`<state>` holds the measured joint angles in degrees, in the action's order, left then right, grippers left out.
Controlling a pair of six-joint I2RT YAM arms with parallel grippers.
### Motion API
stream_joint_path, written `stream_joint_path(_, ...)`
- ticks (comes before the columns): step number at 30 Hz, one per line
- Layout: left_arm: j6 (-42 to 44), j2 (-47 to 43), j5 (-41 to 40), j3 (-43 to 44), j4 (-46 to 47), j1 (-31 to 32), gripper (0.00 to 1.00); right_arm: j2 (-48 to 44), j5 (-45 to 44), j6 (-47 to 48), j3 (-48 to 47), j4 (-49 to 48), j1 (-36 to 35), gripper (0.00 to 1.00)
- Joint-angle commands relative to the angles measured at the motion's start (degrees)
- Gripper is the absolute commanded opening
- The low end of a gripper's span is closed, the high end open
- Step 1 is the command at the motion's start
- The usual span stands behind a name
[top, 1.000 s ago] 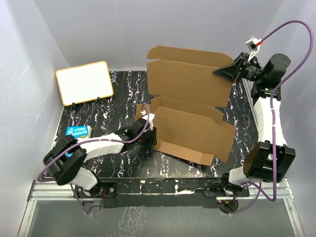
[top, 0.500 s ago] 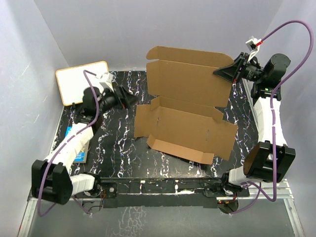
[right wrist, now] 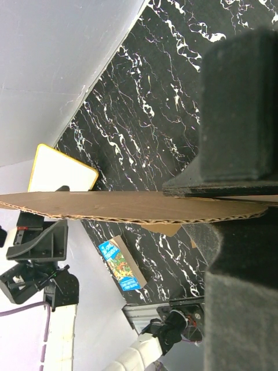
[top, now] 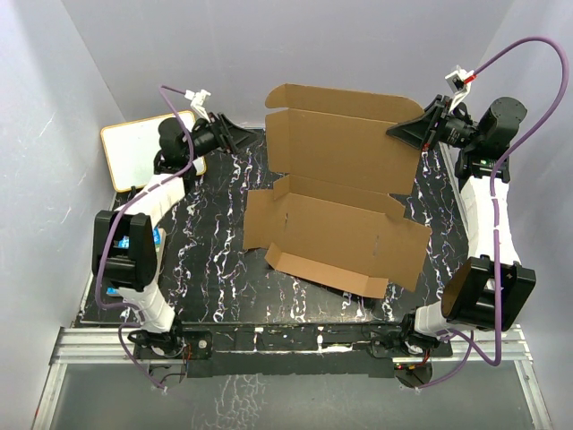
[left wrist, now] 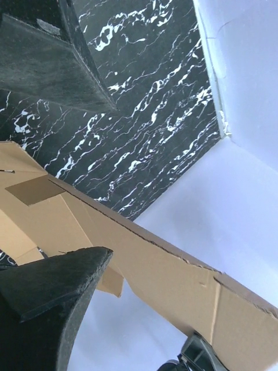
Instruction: Fold the paper box
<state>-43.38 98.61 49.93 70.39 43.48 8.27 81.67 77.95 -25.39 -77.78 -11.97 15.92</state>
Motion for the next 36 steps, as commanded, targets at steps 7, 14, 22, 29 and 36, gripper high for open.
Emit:
stream_joint_path(7,8.22,1.39,1.53,5.7,-4.29,6.3,0.87,-0.91,0.11,-0.01,-1.08,-2.69,0.16,0.08)
stream_joint_path(14,6.09,5.67,4.38,10.16,-1.69,7.55,0.53,-0.64,0.91,0.45,-1.09,-2.56,0.16,0.08)
stream_joint_path(22,8.67,7.74,8.2,17.18,-3.96,6.89,0.0,0.29,0.48,12.22,-3.74,10.68,0.16,0.09)
stream_joint_path(29,11.87,8.94,11.69,21.22,-6.73,6.24,0.0,0.81,-2.19,22.98,-6.19,20.97,0.16,0.25)
stream_joint_path(36,14.95,10.06,14.72,23.85,-10.4,6.31,0.0,1.62,-1.69,23.57,-7.08,21.63,0.12,0.3)
